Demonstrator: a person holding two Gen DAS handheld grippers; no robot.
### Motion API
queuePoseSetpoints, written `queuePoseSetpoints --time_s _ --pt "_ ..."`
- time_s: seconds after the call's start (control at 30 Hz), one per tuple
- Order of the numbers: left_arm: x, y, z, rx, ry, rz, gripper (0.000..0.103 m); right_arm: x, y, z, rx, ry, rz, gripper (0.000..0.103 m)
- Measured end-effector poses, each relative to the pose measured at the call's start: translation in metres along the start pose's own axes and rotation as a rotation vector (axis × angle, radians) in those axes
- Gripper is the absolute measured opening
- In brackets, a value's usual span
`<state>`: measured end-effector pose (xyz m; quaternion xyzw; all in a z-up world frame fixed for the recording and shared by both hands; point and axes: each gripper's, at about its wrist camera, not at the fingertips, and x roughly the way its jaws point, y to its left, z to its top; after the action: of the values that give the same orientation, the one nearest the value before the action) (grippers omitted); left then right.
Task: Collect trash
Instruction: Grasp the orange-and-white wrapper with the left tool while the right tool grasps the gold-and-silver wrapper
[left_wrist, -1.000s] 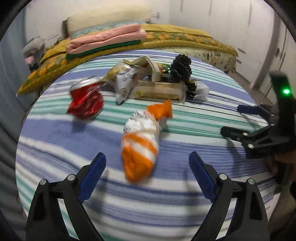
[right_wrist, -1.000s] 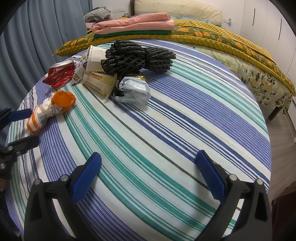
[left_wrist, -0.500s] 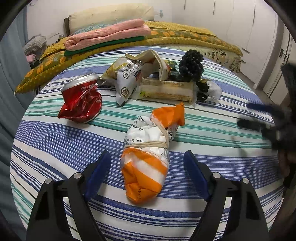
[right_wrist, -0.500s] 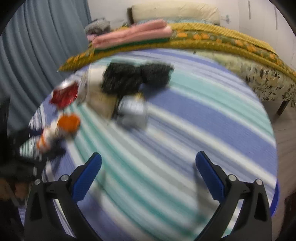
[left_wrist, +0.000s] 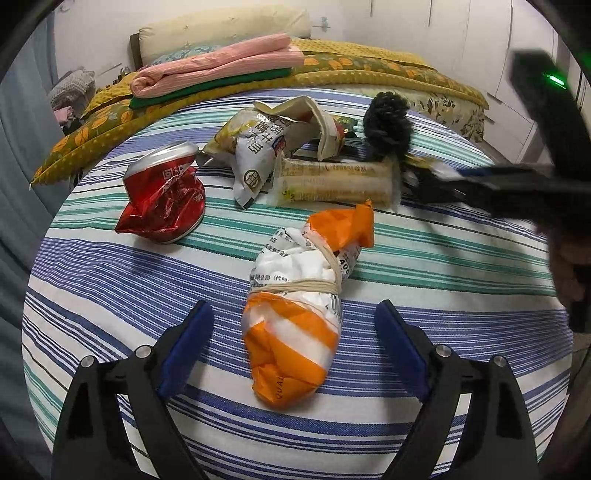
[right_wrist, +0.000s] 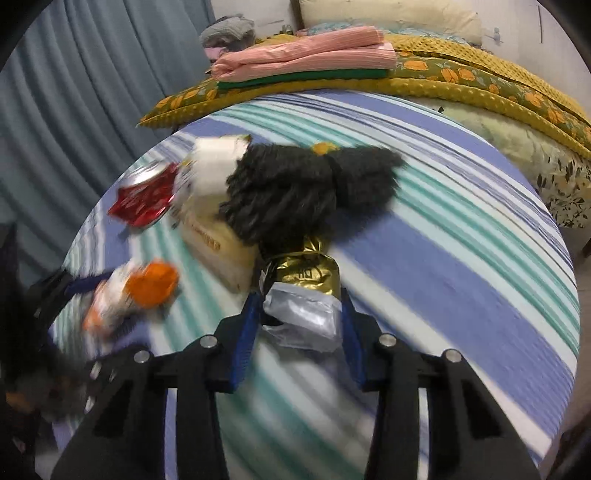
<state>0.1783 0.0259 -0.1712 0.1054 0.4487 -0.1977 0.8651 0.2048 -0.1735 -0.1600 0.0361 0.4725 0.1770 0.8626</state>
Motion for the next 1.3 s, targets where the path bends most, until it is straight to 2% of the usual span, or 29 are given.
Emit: queuePoseSetpoints --time_s 0.17,0.27,0.33,0.4,0.43,0.63,0.7,0.8,0.83,0.87,0.9,1.1,1.3 --pt "0.001 0.000 0.000 -0.007 0.001 0.011 0.090 -0.045 0.006 -0.060 -0.054 0.029 0.010 0.041" --pt "0.000 0.000 -0.001 -0.022 0.002 0.020 0.091 -0.062 0.005 -0.088 -0.052 0.039 -0.018 0.041" --pt "-0.001 -0.001 -0.003 -0.025 0.002 0.013 0.091 -0.066 0.004 -0.098 -0.054 0.045 -0.031 0.049" --pt "-0.005 -0.003 -0.006 -0.007 0.002 -0.006 0.091 -0.068 0.004 -0.101 -0.066 0.049 -0.041 0.065" --pt "-0.006 -0.003 -0.007 0.004 0.005 -0.014 0.091 -0.070 0.002 -0.101 -0.066 0.048 -0.044 0.070" --pt "-0.017 0.006 -0.006 -0.011 0.001 -0.044 0.091 -0.059 0.002 -0.085 -0.098 0.100 -0.020 0.073" --pt "-0.017 0.008 -0.002 -0.004 0.008 -0.043 0.084 -0.051 0.005 -0.078 -0.103 0.127 -0.013 0.073" --pt "-0.015 0.006 0.001 0.018 0.030 -0.051 0.071 -0.042 0.000 -0.073 -0.070 0.172 -0.002 0.073" --pt "-0.014 0.004 0.002 0.031 0.034 -0.045 0.063 -0.041 -0.002 -0.072 -0.053 0.178 -0.005 0.066" --pt "-0.013 0.003 0.002 0.043 0.038 -0.039 0.049 -0.042 -0.003 -0.072 -0.047 0.183 -0.001 0.056" --pt "-0.011 0.001 0.002 0.056 0.047 -0.035 0.041 -0.042 -0.002 -0.072 -0.048 0.192 0.006 0.043" --pt "-0.028 -0.010 0.000 0.018 -0.005 -0.067 0.041 -0.069 0.001 -0.077 -0.031 0.116 -0.004 0.043" --pt "-0.050 -0.058 0.010 0.032 -0.048 -0.139 0.040 -0.110 -0.037 -0.085 0.081 0.016 -0.007 0.043"
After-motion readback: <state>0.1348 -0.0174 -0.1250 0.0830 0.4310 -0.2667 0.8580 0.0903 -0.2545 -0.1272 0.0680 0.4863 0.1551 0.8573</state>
